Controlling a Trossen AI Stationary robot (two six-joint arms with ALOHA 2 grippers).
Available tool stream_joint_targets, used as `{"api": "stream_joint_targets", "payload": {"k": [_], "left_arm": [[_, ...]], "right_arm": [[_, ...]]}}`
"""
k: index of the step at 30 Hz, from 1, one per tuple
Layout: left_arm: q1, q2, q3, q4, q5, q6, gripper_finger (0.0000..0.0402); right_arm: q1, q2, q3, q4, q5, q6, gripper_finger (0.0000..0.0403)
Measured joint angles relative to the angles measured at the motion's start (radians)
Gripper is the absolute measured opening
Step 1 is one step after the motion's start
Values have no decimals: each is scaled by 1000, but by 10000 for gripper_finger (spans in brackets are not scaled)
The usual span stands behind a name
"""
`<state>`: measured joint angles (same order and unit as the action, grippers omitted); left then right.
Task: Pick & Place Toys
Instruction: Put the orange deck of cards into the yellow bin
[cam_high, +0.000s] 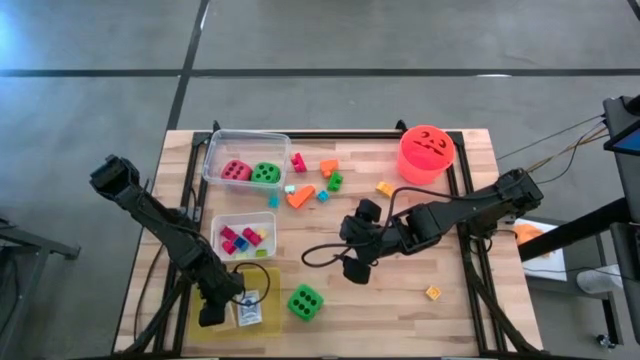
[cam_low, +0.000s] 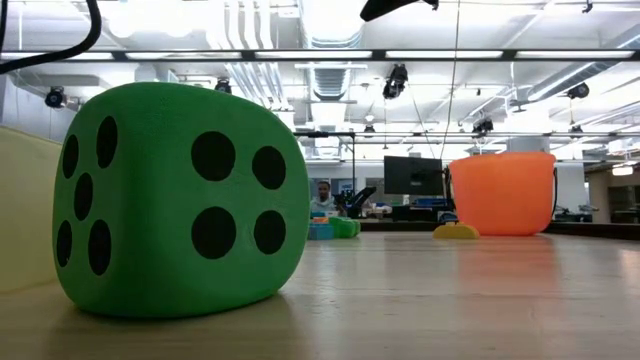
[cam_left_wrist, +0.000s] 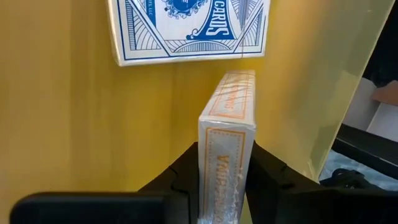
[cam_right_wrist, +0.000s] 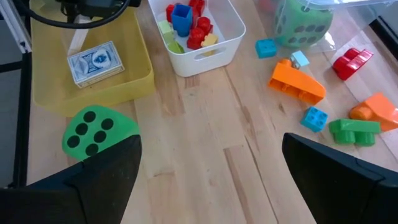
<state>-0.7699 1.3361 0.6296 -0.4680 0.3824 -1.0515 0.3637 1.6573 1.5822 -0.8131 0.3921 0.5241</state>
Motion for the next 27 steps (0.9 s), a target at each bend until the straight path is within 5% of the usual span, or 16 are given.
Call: {"api": "stream_joint_targets", "payload": {"k": [9, 20, 27], "left_arm": [[2, 1, -1, -9, 0, -8, 107], [3, 3, -5, -13, -5, -26, 272], [4, 2, -3, -7, 0, -41, 332]], "right_arm": [[0, 0, 0, 0, -2, 0, 384], [0, 0, 0, 1, -3, 0, 384], [0, 0, 0, 2, -3, 0, 384]]}}
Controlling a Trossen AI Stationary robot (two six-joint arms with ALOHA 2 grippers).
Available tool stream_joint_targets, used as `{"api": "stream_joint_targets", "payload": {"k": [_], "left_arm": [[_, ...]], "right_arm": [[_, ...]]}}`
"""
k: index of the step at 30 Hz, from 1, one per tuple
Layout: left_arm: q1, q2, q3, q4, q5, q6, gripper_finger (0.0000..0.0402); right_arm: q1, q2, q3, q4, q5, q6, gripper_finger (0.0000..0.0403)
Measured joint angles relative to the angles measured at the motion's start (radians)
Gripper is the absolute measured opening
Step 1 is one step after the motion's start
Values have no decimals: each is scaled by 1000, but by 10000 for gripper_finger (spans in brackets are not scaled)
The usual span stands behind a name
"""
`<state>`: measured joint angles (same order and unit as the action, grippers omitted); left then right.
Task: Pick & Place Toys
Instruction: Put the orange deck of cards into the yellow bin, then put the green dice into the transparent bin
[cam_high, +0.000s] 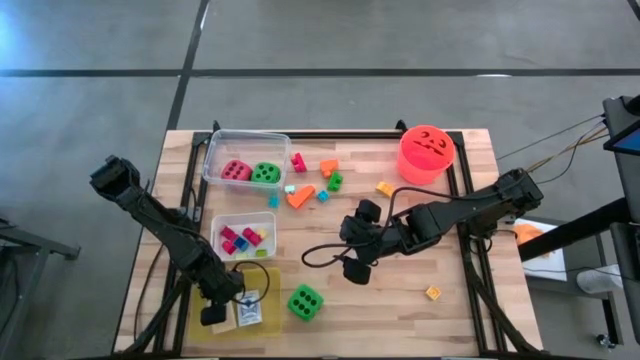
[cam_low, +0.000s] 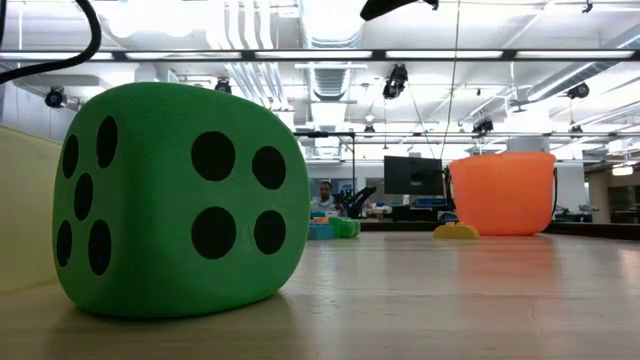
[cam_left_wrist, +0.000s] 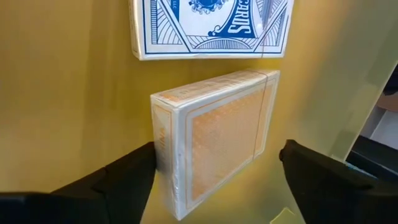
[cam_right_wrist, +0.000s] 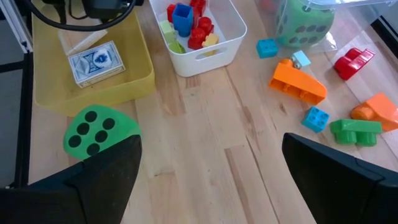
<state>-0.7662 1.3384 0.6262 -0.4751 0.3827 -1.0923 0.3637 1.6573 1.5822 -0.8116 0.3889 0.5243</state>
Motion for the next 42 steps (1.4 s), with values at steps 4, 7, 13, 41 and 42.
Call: {"api": "stream_joint_targets", "payload": {"k": [4, 7, 13, 41, 42], "left_arm": [[2, 0, 1, -1, 15, -40, 348], [2, 0, 2, -12, 36, -74, 352], [2, -1, 3, -137, 36, -183, 353], [25, -191, 25, -98, -58, -572, 353], [29, -195, 37, -98, -74, -562, 353]], "right_arm": [[0, 0, 0, 0, 0, 0, 384], [0, 0, 0, 1, 0, 0, 384], [0, 0, 0, 2, 0, 0, 384], [-9, 0, 0, -5, -65, 190, 384], [-12, 0, 0, -5, -83, 205, 384]]}}
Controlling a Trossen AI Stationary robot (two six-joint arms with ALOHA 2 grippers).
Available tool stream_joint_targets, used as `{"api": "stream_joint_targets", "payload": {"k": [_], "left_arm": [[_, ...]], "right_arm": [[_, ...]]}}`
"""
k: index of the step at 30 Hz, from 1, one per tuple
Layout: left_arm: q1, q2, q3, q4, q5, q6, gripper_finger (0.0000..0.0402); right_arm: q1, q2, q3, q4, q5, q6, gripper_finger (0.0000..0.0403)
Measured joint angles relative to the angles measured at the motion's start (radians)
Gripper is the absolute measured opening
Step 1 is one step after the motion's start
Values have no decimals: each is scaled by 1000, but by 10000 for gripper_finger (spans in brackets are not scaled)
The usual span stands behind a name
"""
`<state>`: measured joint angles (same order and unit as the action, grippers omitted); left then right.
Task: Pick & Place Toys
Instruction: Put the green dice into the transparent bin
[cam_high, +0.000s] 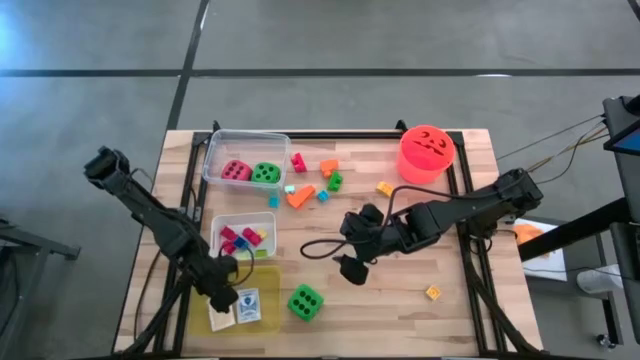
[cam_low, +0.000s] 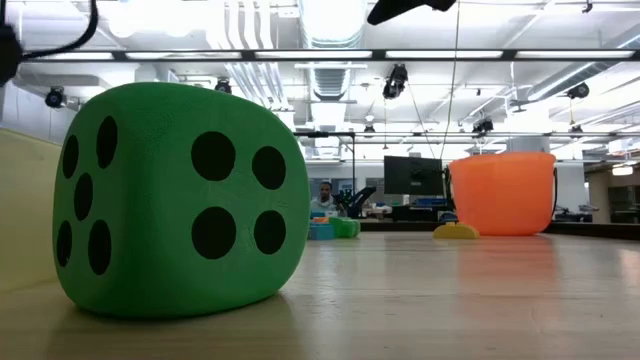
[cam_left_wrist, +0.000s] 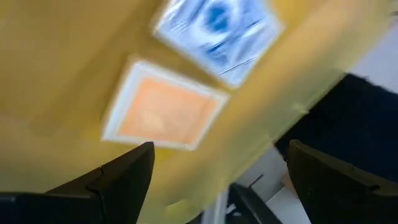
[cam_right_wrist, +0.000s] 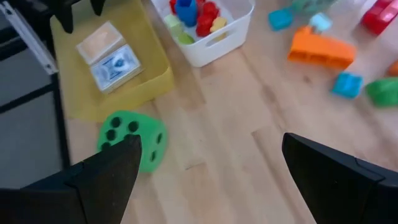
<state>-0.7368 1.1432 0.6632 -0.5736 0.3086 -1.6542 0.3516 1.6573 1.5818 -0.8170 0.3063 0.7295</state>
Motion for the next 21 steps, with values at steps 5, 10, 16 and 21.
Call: {"api": "stream_joint_targets", "payload": {"k": [5, 10, 16, 21], "left_arm": [[49, 4, 78, 3, -48, 45, 353], [131, 6, 120, 5, -63, 29, 353], [245, 31, 124, 110, -71, 62, 353], [302, 87, 124, 308, -70, 141, 352]], "right_arm": [[-1, 0, 0, -7, -18, 25, 384], [-1, 0, 0, -24, -20, 84, 384], [0, 0, 0, -57, -19, 136, 384], [11, 0, 0, -82, -19, 165, 384]]}}
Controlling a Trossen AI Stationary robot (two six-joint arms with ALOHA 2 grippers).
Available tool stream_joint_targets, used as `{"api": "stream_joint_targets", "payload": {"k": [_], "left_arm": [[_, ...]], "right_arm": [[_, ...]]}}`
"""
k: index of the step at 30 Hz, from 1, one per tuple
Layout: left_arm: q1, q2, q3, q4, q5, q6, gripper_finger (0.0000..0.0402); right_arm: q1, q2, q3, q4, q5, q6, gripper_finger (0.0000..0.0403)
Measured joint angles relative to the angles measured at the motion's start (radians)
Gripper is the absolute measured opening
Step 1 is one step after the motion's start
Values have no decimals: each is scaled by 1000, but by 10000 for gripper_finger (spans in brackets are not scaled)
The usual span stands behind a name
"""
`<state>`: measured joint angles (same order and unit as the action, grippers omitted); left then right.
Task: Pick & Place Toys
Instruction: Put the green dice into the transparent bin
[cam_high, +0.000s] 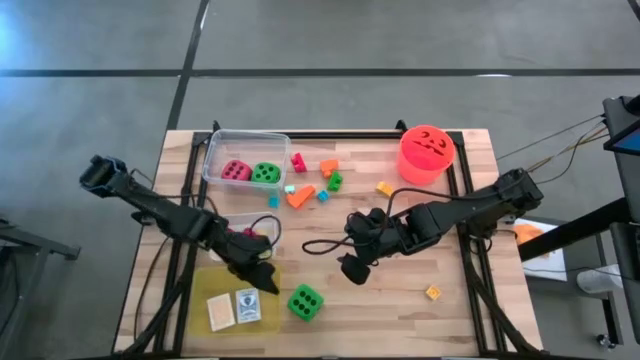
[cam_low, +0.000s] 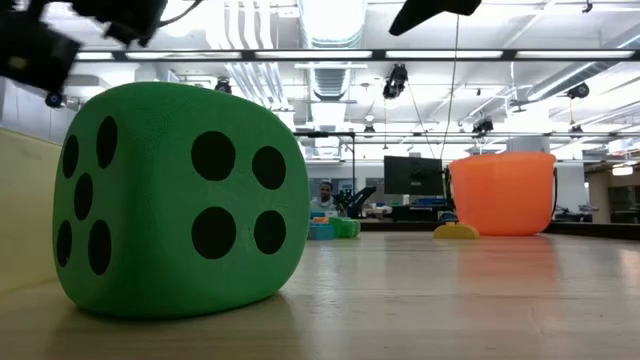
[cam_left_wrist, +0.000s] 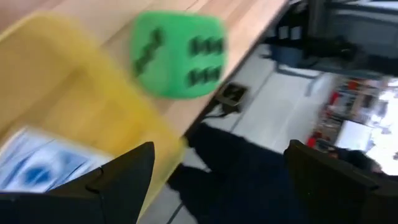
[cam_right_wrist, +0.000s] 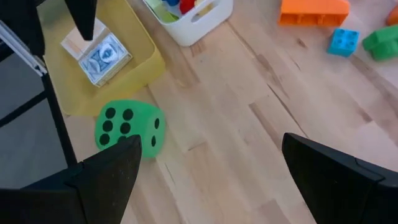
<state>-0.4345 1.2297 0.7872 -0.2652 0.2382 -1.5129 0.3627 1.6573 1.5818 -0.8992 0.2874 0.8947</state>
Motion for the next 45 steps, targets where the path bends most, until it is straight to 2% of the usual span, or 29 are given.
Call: {"api": "stream_joint_targets", "payload": {"k": [3, 6, 15, 17, 21, 27, 33, 45], "left_arm": [[18, 33, 0, 80, 0, 4, 350], [29, 63, 28, 75, 1, 22, 350], [59, 191, 244, -262, -1, 201, 349], [59, 233, 276, -290, -1, 229, 349], [59, 314, 311, -272, 24, 259, 349], [60, 407, 368, -249, 38, 325, 349], [64, 470, 392, -251, -23, 493, 349], [64, 529, 369, -214, -40, 492, 349]], "right_arm": [[7, 0, 0, -23, 1, 22, 384], [13, 0, 0, -46, 4, 31, 384], [16, 0, 0, -56, 9, 41, 384], [19, 0, 0, -67, 10, 48, 384], [36, -6, 0, -89, 14, 73, 384], [87, -46, 0, -101, 96, 101, 384], [100, -80, 0, -109, 114, 101, 384], [119, -82, 0, -123, 136, 118, 384]]}}
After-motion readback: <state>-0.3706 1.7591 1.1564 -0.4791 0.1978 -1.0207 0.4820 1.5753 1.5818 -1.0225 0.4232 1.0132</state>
